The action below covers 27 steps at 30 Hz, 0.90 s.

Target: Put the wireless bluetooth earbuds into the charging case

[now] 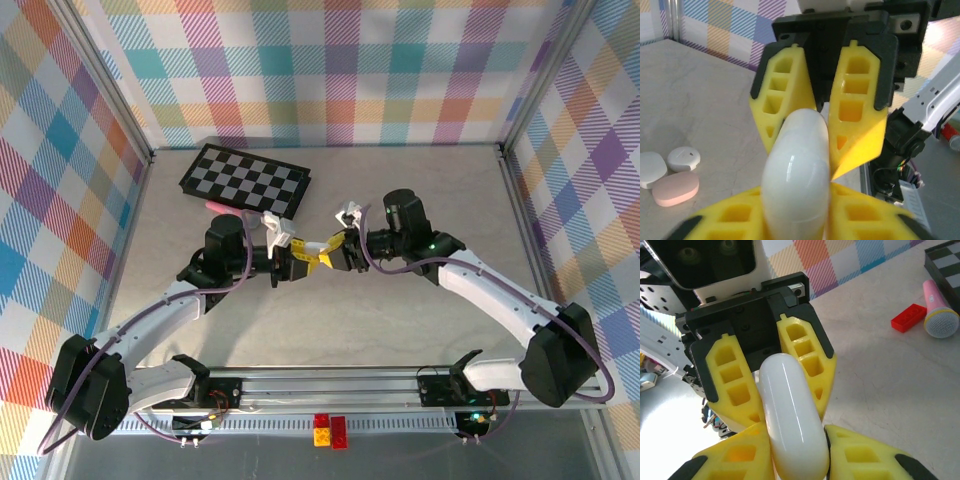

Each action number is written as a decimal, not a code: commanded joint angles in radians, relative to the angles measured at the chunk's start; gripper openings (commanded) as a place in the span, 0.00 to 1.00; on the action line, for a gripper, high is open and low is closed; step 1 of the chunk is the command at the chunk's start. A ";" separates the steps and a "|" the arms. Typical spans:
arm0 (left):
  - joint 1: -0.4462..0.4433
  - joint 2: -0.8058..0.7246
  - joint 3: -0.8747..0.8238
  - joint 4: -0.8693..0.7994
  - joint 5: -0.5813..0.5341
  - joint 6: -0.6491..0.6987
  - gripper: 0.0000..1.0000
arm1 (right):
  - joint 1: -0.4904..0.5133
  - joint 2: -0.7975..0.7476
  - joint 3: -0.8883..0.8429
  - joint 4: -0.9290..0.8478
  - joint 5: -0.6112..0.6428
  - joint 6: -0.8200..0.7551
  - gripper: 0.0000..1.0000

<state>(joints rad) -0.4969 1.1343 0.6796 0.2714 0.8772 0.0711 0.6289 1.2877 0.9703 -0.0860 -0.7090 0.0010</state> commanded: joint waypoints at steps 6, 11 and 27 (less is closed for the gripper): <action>0.000 -0.042 -0.061 0.155 -0.167 0.026 0.97 | -0.009 -0.076 -0.110 0.116 0.238 0.160 0.16; 0.000 -0.072 -0.087 0.040 -0.189 0.145 1.00 | -0.062 -0.080 -0.225 0.166 0.335 0.353 0.15; -0.052 0.021 -0.073 -0.122 -0.233 0.286 1.00 | -0.070 0.116 -0.483 0.380 0.404 0.687 0.13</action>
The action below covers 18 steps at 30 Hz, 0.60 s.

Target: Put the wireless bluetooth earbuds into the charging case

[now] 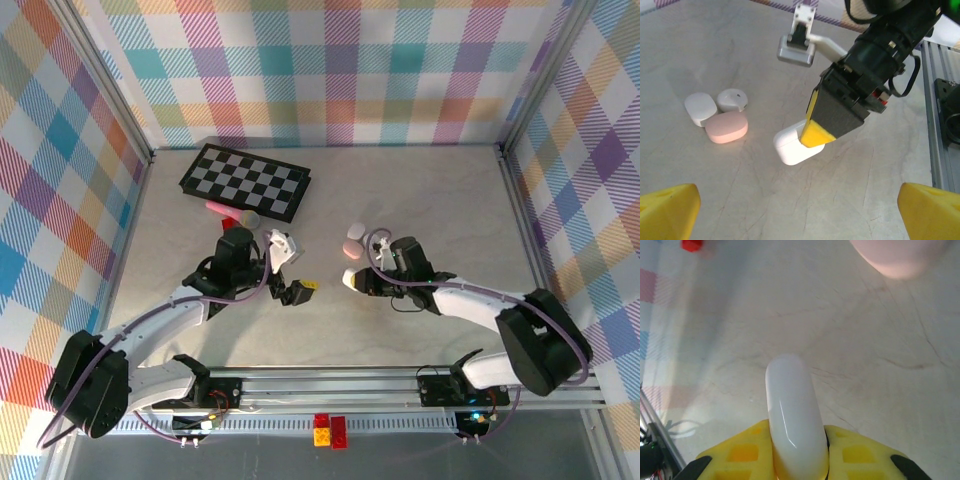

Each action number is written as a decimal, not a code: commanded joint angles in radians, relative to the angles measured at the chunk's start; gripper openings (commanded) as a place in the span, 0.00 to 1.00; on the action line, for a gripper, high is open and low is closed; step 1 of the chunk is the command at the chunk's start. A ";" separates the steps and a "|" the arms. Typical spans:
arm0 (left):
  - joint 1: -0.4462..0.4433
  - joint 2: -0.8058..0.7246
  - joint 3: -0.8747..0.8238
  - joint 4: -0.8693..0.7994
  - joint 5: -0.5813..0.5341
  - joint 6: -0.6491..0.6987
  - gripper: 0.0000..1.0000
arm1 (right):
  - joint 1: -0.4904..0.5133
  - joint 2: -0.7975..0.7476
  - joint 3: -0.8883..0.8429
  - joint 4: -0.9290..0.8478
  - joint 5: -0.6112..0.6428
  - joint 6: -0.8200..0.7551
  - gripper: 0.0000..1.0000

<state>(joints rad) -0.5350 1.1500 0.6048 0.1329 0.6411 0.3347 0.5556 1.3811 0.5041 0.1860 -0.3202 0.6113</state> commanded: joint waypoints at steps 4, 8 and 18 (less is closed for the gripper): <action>-0.014 0.006 -0.002 0.020 0.002 0.024 1.00 | 0.003 0.048 -0.022 0.104 0.049 0.074 0.21; -0.014 0.002 -0.007 0.020 -0.007 0.026 1.00 | 0.003 0.006 -0.011 0.038 0.116 0.033 0.47; 0.094 -0.112 -0.131 0.203 -0.316 -0.157 1.00 | -0.062 -0.293 0.045 -0.184 0.418 -0.217 0.86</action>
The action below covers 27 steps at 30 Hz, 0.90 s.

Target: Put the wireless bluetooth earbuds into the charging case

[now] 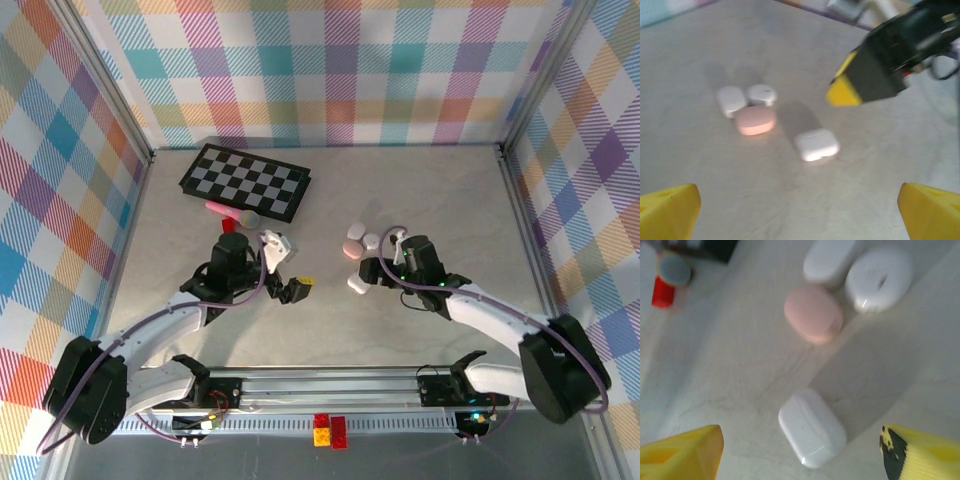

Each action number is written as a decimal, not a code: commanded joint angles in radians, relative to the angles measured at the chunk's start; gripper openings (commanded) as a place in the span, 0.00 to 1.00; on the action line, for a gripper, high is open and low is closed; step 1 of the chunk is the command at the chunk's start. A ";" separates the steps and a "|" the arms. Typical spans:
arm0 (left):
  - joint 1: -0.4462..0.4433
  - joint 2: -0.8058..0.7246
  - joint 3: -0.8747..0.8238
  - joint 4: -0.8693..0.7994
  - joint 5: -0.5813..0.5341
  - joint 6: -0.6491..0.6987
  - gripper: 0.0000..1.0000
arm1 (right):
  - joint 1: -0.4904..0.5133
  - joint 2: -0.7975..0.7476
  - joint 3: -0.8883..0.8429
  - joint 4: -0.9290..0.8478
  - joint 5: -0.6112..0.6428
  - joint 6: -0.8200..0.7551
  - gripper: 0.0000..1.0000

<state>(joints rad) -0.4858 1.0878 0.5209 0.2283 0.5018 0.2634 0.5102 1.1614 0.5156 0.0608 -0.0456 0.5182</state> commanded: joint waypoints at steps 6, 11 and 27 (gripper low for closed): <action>0.145 -0.110 -0.164 0.200 -0.562 -0.143 1.00 | -0.068 -0.208 0.017 0.005 0.394 -0.428 0.97; 0.211 -0.005 -0.250 0.369 -0.714 -0.162 1.00 | -0.174 -0.164 -0.100 0.201 0.420 -0.548 0.99; 0.329 0.429 -0.117 0.604 -0.747 -0.181 1.00 | -0.468 0.208 -0.175 0.754 0.110 -0.512 0.99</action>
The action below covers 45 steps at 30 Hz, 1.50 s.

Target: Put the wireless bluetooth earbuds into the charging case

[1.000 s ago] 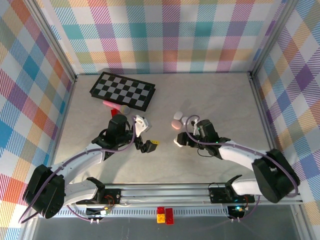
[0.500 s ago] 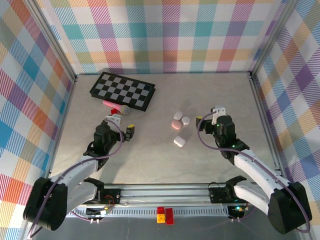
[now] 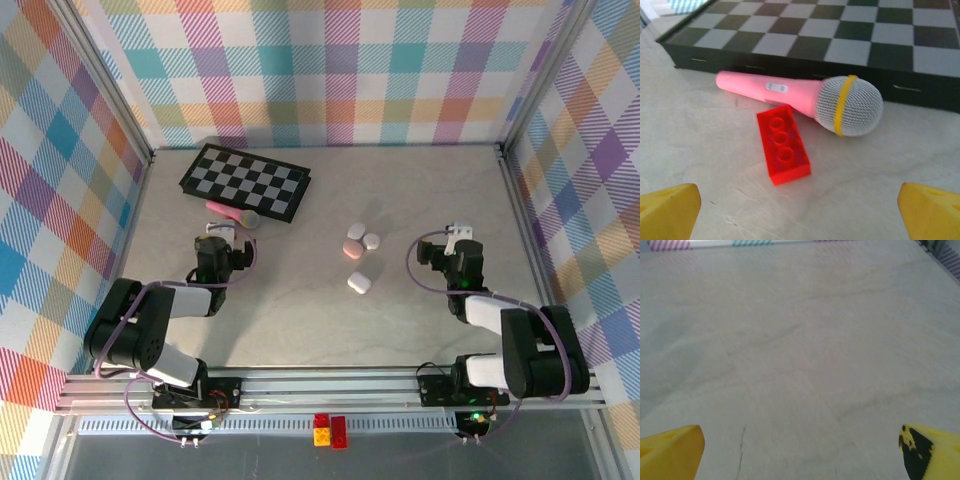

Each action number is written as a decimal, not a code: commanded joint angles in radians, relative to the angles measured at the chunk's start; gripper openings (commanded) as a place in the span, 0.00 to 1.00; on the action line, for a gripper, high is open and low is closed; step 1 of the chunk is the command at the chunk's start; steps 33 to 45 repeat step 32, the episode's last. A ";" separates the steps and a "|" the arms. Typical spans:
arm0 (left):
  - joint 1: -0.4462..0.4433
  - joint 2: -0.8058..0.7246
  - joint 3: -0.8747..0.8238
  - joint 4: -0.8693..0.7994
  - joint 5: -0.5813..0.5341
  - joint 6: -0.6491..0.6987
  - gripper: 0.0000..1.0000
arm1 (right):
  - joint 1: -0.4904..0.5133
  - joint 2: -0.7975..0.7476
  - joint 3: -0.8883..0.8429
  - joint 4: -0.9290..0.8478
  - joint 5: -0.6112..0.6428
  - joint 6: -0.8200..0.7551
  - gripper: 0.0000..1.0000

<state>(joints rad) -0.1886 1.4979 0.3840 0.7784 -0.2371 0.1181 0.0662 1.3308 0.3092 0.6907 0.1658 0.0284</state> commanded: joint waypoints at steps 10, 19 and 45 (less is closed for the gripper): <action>0.125 0.079 0.039 0.056 0.144 -0.091 1.00 | -0.058 0.205 0.104 0.138 -0.162 -0.016 0.99; 0.123 0.082 0.037 0.065 0.156 -0.083 1.00 | -0.057 0.205 0.105 0.132 -0.158 -0.013 0.99; 0.121 0.083 0.038 0.063 0.157 -0.081 1.00 | -0.057 0.205 0.103 0.135 -0.158 -0.015 0.99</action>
